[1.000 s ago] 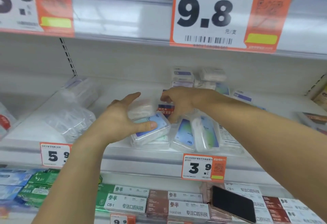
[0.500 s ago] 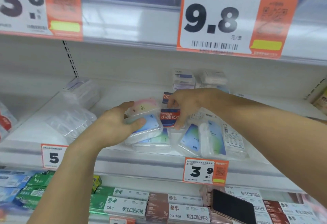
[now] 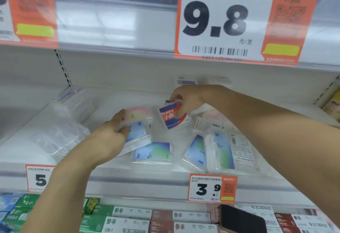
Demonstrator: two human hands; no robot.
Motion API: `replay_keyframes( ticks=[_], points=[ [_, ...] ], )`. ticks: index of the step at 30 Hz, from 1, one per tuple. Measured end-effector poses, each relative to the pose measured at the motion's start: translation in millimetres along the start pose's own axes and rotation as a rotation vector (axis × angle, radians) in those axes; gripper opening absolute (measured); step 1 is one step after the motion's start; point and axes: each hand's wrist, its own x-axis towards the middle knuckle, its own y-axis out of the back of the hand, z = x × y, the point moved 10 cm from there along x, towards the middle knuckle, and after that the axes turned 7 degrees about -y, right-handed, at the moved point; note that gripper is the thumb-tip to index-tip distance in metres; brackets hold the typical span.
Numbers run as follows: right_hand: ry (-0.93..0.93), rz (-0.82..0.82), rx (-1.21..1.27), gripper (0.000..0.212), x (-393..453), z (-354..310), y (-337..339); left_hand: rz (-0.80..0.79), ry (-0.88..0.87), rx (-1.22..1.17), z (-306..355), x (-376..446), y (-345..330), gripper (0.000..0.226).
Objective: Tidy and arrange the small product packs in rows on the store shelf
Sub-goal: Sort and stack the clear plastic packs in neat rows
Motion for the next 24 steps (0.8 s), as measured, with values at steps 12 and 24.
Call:
replay_keyframes(
  ticks=[12,24],
  points=[
    [-0.052,-0.222,-0.053,0.091,1,-5,-23,0.026,-0.014,-0.087,4,0,3,0.052],
    [0.184,0.496,0.632,0.056,-93,18,45,0.036,-0.088,-0.134,40,1,-9,0.053]
  ],
)
